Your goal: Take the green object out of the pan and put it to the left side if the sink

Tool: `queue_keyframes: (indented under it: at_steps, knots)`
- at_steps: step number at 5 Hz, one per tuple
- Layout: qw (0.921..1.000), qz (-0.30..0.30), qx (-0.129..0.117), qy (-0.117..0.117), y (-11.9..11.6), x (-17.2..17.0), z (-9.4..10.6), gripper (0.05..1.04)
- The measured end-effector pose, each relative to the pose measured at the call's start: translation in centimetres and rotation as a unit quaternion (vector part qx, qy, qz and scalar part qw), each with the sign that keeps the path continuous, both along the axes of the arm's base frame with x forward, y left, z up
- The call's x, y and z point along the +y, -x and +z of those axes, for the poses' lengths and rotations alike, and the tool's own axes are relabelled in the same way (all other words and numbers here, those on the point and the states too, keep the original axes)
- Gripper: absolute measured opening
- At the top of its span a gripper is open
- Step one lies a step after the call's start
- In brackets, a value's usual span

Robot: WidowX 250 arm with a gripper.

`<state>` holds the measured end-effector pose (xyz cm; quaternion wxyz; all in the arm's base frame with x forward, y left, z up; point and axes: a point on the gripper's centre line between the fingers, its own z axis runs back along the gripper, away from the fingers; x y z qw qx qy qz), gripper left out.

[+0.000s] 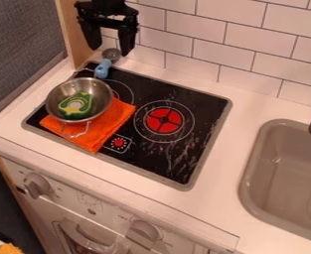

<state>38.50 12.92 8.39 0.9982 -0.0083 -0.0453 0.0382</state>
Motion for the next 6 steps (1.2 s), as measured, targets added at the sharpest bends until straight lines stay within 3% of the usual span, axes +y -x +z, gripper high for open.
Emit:
queue_keyframes:
  at_steps: [1, 2, 3, 6]
  knots:
    - [0.9999, -0.002, 0.015, 0.005, 0.4, -0.1, -1.4, 1.001]
    - [0.9995, -0.004, 0.029, 0.009, 4.1, 0.1, -2.6, 1.001]
    - [0.9998, -0.004, 0.020, -0.002, 6.9, 0.9, -2.2, 1.001]
    - [0.9958, -0.027, 0.080, -0.034, 7.7, 0.4, -6.8, 1.001]
